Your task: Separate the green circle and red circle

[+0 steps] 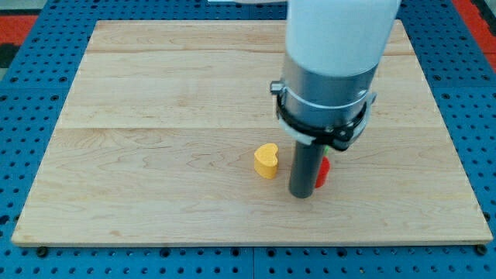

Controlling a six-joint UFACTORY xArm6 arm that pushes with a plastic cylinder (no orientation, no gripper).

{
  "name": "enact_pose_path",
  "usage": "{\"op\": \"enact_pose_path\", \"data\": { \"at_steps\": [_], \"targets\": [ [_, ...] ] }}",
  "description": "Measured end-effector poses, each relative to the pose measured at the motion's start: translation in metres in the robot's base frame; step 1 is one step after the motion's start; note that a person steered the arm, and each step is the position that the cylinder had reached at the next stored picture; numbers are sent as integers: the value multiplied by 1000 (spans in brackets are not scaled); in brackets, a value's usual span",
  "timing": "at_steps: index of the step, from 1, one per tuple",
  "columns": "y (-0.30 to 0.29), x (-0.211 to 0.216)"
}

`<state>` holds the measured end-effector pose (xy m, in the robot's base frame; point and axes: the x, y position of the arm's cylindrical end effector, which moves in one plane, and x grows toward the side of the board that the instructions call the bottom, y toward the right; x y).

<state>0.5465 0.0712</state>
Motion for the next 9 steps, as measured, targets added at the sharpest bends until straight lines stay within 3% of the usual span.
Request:
{"op": "enact_pose_path", "data": {
  "at_steps": [2, 5, 7, 9],
  "targets": [
    [30, -32],
    [-2, -69],
    [58, -69],
    [69, -59]
  ]
}}
